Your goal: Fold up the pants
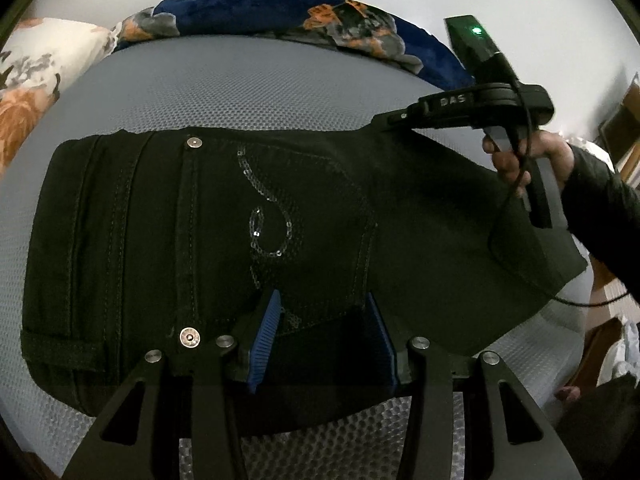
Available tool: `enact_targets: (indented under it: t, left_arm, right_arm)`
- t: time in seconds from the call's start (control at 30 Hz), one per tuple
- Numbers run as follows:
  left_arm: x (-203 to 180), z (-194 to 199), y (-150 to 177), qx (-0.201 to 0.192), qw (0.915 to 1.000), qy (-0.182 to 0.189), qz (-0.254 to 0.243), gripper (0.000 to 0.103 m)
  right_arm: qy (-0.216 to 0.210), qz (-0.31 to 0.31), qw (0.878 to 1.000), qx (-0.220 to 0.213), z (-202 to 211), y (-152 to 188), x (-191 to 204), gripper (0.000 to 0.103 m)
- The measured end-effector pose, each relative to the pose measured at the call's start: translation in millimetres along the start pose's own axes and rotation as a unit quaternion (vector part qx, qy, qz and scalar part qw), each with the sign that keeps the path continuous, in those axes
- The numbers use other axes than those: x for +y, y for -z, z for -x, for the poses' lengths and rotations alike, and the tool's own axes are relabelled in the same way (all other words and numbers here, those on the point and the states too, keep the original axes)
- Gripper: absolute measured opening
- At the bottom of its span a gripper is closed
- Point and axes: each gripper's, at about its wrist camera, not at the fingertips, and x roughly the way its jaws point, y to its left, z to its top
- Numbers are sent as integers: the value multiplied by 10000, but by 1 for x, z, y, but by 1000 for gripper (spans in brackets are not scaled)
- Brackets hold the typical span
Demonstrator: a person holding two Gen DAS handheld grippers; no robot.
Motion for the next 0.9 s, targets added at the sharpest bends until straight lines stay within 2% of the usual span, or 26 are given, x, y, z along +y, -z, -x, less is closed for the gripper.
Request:
enact_targets:
  t: [0.07,0.13,0.2,0.23,0.4,0.5,0.6,0.73,0.9]
  left_arm:
    - [-4,6,-6,-85,9999,-97,-83,46]
    - [-14,15,-16,-405,9987,-119,-300,46]
    - [-26,16,-28,-586,9973,-39,-447,46]
    - [-31,12,-34,-615,9969,40,-489,46]
    - [-64,-21,-45,-408,9953,295,-824,46]
    - [-80,-40,-43,-175,9946,478,-905,46]
    - [-91,-50,-33,18,9931,488,-1068,46]
    - [-90,-56,-19,256,9934,418,-1034,46]
    - [-88,-48,-2,175,9950,367,-911,46]
  right_arm:
    - [214,-86,9990,-375,27,6,0,27]
    - [378,-137,9973,-622,48,17,-1,30]
    - [650,-268,9936,-879,74,36,-7,48]
    - [825,-337,9917,-927,83,45,-10,49]
    - [1594,-822,9786,-1005,116,113,-36,49]
    - [1842,-1255,9703,-946,129,152,-55,49]
    - [2129,-1575,9603,-871,140,187,-77,49]
    - [2252,-1983,9502,-843,159,226,-103,48]
    - [2629,-2495,9275,-918,191,272,-139,47]
